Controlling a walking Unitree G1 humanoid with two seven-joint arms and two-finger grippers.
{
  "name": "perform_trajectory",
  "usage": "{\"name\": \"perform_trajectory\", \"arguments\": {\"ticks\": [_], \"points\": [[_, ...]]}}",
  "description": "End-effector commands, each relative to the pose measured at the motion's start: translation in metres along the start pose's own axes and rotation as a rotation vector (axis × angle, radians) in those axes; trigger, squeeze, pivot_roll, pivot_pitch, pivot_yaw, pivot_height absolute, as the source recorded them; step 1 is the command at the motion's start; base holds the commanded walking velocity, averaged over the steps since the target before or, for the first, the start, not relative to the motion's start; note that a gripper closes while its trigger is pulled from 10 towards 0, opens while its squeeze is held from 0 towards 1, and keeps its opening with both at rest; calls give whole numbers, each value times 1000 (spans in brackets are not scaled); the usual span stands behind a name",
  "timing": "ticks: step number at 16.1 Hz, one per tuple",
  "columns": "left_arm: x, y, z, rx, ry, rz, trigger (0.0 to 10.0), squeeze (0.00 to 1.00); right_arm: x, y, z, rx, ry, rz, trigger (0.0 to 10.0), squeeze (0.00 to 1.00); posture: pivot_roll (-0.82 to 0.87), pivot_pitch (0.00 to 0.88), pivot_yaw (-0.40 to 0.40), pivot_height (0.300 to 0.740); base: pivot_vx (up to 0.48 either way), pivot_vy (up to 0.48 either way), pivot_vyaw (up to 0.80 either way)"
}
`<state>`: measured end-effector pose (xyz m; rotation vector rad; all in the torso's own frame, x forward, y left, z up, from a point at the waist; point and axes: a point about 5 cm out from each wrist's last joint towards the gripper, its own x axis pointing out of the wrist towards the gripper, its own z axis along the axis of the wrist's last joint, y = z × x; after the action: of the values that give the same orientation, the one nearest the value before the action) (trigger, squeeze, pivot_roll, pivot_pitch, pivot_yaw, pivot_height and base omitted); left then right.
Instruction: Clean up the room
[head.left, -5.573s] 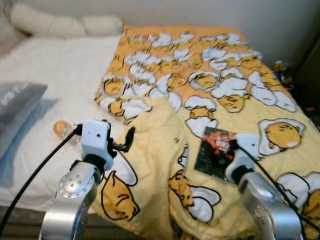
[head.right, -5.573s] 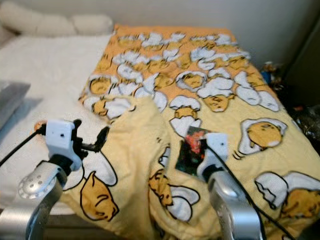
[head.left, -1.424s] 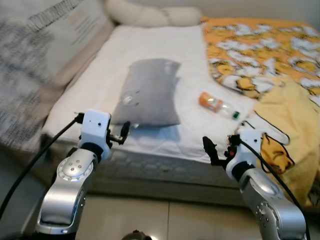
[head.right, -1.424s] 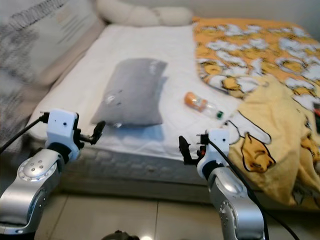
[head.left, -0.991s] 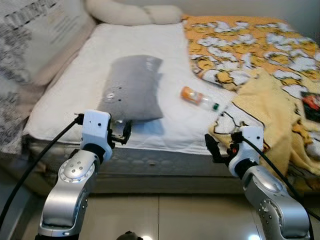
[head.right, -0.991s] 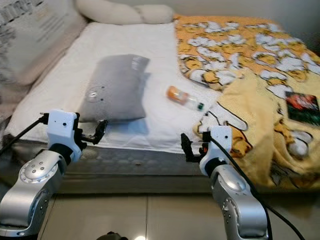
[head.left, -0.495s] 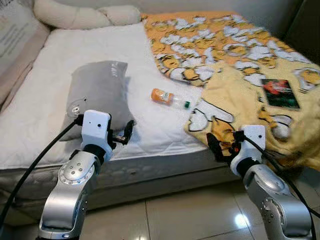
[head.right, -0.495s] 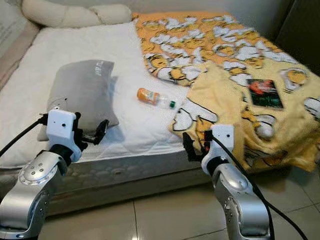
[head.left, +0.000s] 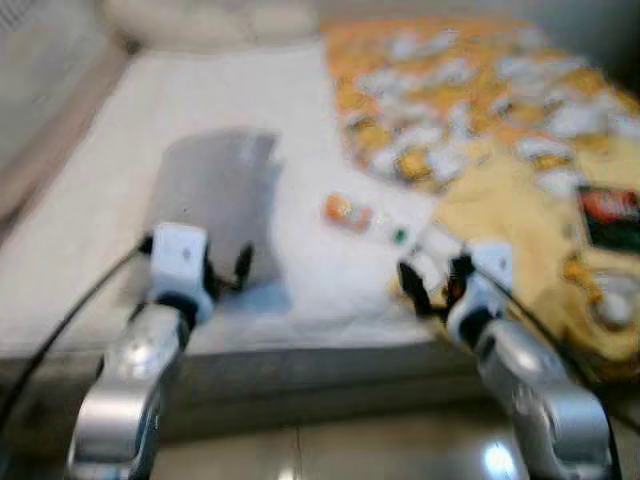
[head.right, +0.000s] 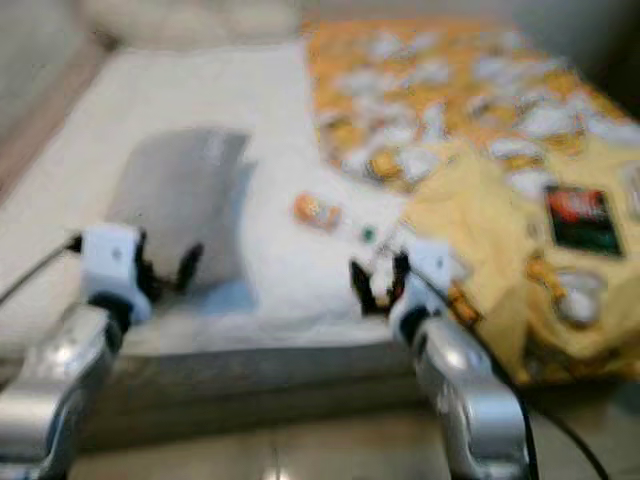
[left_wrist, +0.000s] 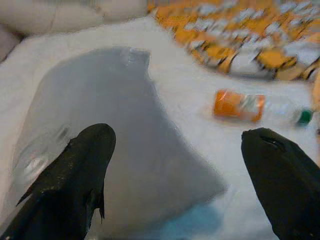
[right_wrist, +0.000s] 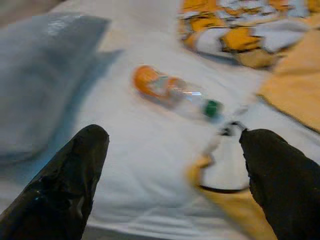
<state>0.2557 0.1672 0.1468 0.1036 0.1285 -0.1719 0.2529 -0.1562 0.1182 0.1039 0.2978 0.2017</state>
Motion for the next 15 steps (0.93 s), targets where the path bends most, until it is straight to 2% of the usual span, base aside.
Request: {"name": "perform_trajectory", "arguments": {"ticks": [1,15], "points": [[1,-10,2,-5,-10,-33,10000,0,-3,-10,0,-13,-2,-38,10000,0,2,0,2,740,420,0,0],[-1,-7,3,34,-16,-37,10000,0,7,-9,1,-49,-4,-6,10000,0,26,0,-9,740,417,0,0]]}}
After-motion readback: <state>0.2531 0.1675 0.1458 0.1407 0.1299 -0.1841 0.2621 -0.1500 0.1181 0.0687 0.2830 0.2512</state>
